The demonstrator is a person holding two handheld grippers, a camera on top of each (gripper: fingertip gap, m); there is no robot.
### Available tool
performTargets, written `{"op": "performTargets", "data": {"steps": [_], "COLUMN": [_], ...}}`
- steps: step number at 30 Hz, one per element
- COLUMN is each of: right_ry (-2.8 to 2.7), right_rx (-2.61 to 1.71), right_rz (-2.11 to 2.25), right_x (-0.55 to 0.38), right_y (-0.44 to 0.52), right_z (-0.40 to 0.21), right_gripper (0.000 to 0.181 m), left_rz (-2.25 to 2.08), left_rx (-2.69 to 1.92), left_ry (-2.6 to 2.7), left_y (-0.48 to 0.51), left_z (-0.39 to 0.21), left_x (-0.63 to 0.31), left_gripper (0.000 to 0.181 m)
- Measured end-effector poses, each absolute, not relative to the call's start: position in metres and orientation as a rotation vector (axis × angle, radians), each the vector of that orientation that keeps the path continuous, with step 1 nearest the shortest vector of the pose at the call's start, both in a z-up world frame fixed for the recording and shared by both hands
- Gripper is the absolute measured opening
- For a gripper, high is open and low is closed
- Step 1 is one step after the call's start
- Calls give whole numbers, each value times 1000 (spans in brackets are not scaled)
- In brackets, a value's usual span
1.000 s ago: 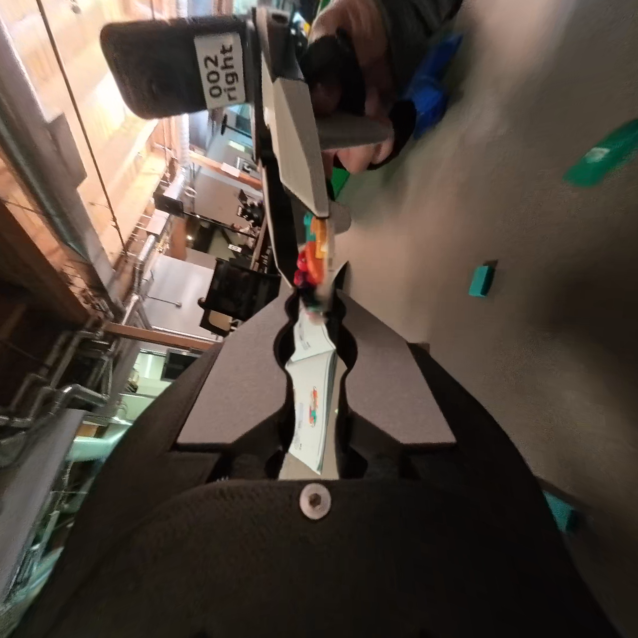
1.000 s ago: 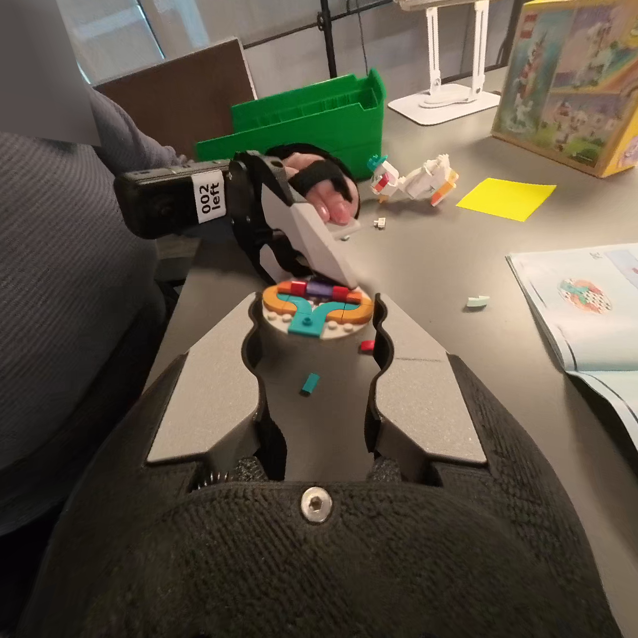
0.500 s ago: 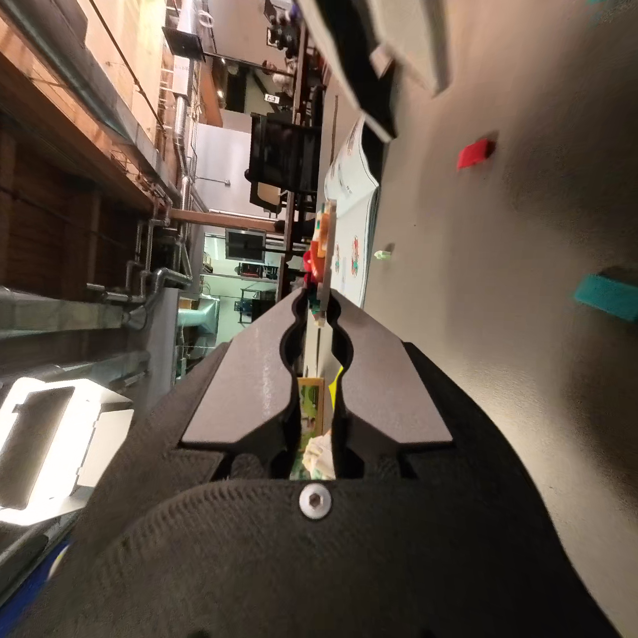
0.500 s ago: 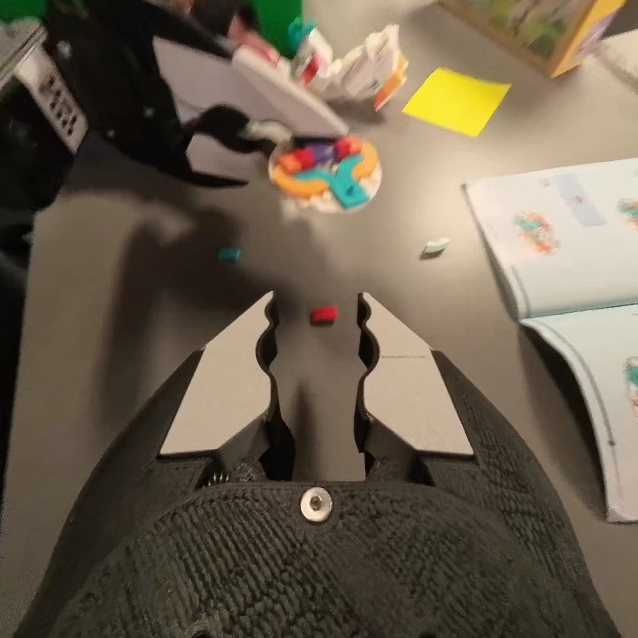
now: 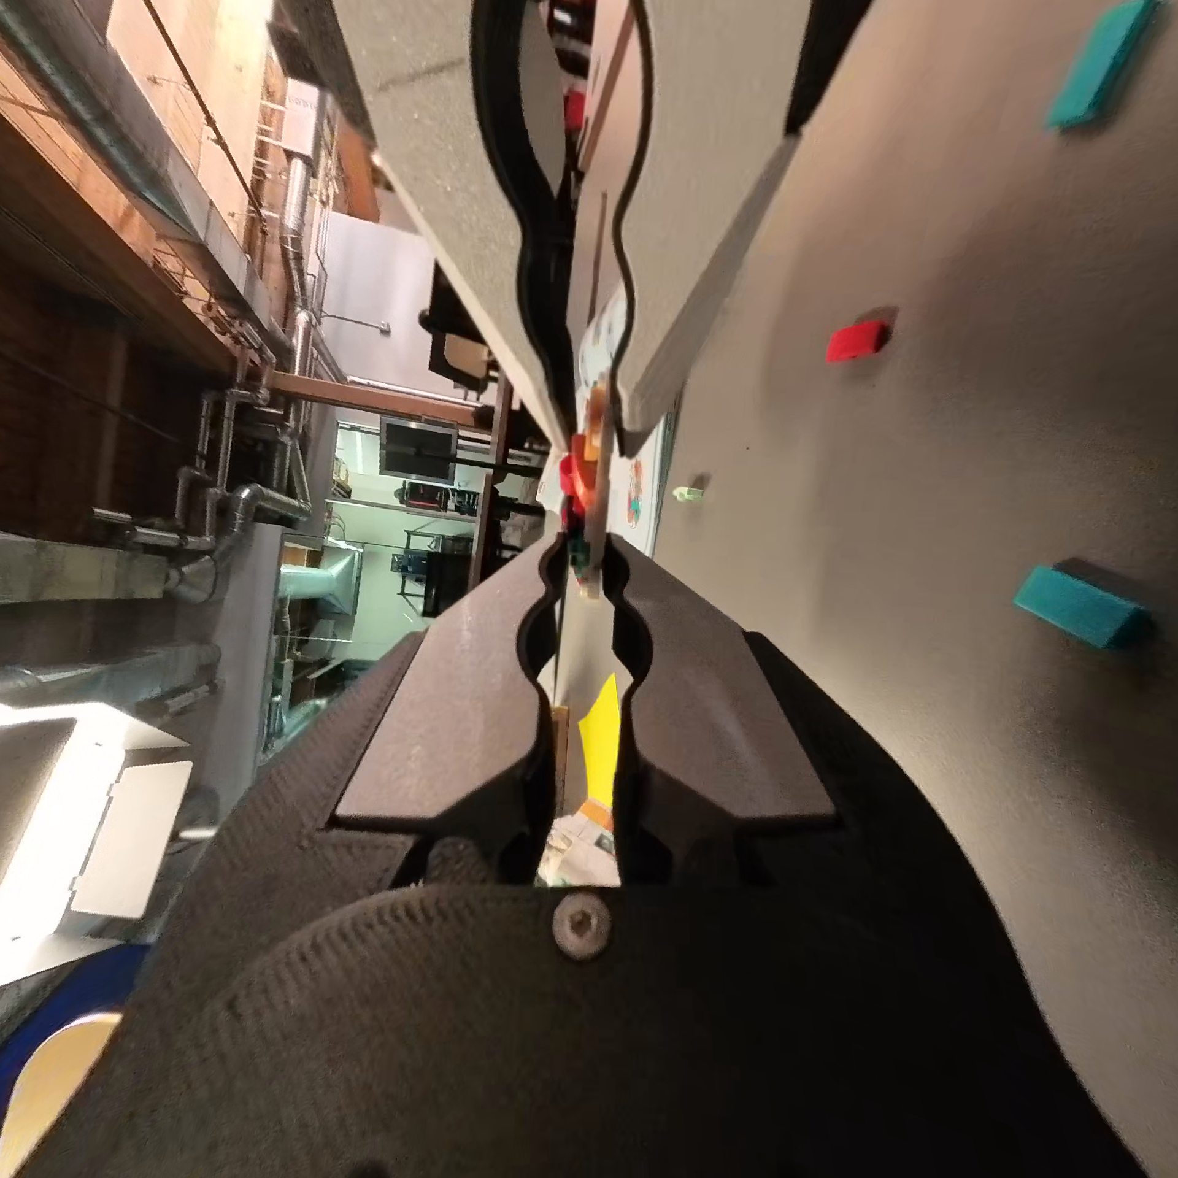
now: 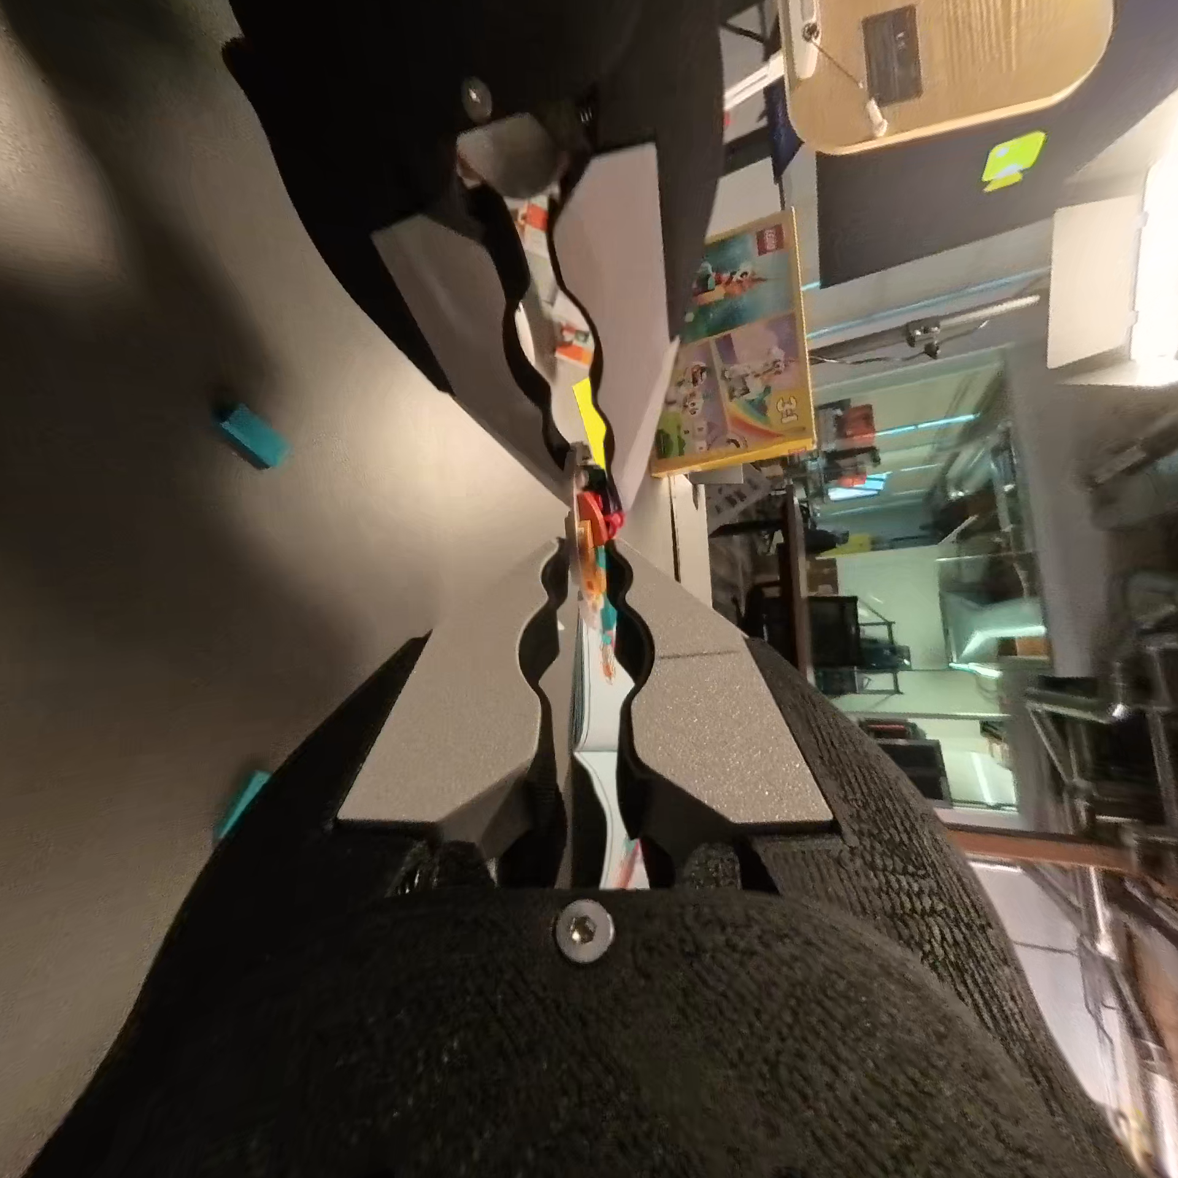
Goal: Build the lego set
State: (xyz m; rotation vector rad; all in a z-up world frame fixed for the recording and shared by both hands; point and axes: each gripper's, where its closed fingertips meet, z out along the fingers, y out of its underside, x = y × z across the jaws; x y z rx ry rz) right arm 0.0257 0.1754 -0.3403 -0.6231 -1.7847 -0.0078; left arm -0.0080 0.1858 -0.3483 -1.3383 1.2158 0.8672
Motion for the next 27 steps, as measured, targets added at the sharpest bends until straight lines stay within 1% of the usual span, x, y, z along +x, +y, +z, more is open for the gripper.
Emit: {"op": "performTargets", "data": {"steps": [3,5,7,9,10,12,14,16,19,27], "right_ry": [-1764,-1787,-1832,-1901,-1950,-2022,-2036,-2011,-2010,-2037], "right_rx": [-650,-674,-732,-923,-1071,-1371,-1470,-1461,-1486,-1524], "right_rz": [2,89,228,410,521,730,863,879,938,871], "right_x": [33,36,42,55,63,77,79,76,73,68], "right_y": [186,184,181,190,194,196,192,194,188,192], "right_z": [-337,-339,-344,-355,-366,-388,-398,-399,-399,-408], "right_gripper": [5,8,28,31,29,34,33,29,29,23], "left_rz": [844,814,832,882,897,911,927,944,945,952], "left_rx": [-1270,-1254,-1242,-1232,-1227,-1215,-1203,-1206,-1206,-1200], "left_ry": [1215,1230,1254,1285,1303,1335,1349,1342,1348,1364], "left_y": [182,179,178,178,178,177,176,177,178,180], "left_z": [-342,-342,-344,-348,-350,-355,-357,-356,-358,-362], "left_x": [-5,-2,0,-3,-4,-5,-5,-7,-6,-4], "left_gripper": [9,8,8,8,8,8,8,8,8,8]}}
